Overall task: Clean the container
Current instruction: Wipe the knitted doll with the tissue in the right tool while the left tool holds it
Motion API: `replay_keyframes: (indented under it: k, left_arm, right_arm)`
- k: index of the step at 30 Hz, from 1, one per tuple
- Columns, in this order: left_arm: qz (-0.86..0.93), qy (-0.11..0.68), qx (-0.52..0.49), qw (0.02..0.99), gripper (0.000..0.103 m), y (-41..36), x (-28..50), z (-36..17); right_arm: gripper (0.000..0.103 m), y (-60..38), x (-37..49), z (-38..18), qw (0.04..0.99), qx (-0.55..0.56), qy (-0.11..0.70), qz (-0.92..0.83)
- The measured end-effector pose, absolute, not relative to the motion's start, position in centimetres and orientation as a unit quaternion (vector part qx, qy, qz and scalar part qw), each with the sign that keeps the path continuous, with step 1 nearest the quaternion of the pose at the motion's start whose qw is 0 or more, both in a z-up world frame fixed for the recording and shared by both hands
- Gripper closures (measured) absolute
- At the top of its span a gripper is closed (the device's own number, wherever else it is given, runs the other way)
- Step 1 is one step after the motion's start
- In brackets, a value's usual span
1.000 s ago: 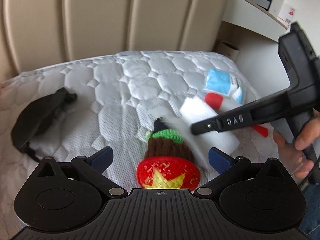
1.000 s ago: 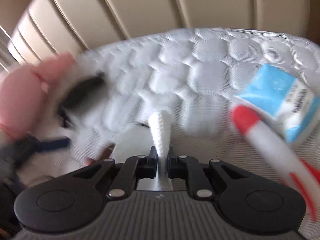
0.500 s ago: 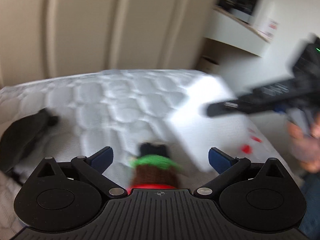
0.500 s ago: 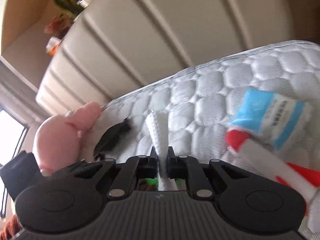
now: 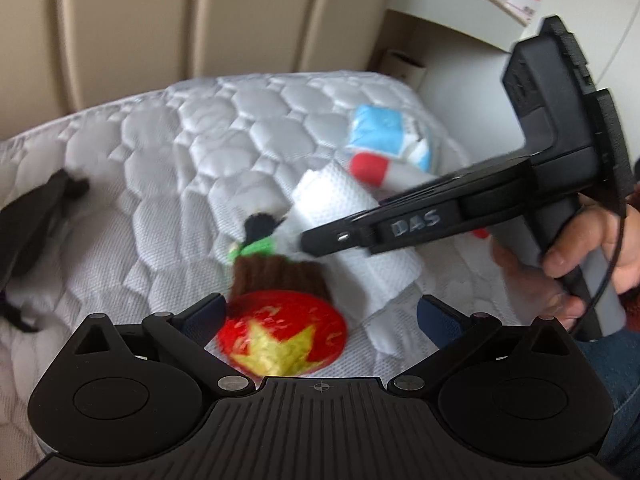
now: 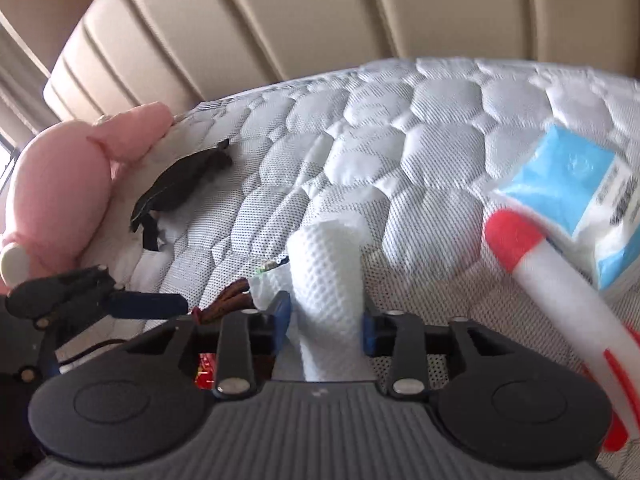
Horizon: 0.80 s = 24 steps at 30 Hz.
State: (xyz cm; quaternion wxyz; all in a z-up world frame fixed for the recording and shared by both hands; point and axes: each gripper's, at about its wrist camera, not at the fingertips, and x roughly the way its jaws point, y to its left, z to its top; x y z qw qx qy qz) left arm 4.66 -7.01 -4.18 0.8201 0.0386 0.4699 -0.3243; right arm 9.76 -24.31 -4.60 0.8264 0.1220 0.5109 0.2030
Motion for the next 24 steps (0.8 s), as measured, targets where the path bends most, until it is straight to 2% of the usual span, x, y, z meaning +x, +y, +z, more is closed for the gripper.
replay_keyframes:
  k: [4, 7, 10, 12, 18, 24]
  left_arm:
    - [-0.327, 0.475, 0.027, 0.816, 0.000, -6.3, 5.0, -4.1]
    - [-0.343, 0.479, 0.022, 0.808, 0.000, -6.4, 5.0, -4.2]
    - [-0.326, 0.493, 0.048, 0.805, 0.000, -6.8, 5.1, -5.0]
    - [-0.307, 0.508, 0.062, 0.802, 0.000, -7.0, 5.4, -5.9]
    - [-0.271, 0.546, 0.027, 0.792, 0.000, -6.3, 7.6, -8.0]
    - [-0.266, 0.549, 0.013, 0.792, 0.000, -6.0, 7.6, -8.2]
  right_arm:
    - [0.098, -26.1, 9.3, -3.1, 0.793, 0.250, 0.501, 0.241]
    - [0.098, -25.6, 9.1, -3.0, 0.761, 0.299, 0.499, 0.286]
    - [0.097, -23.9, 8.9, -3.9, 0.773, 0.228, 0.525, 0.275]
    - [0.092, -23.6, 8.9, -4.7, 0.779, 0.196, 0.538, 0.256]
    - [0.092, -24.7, 9.1, -4.6, 0.806, 0.138, 0.542, 0.195]
    - [0.092, -24.6, 9.4, -6.6, 0.806, 0.075, 0.567, 0.149]
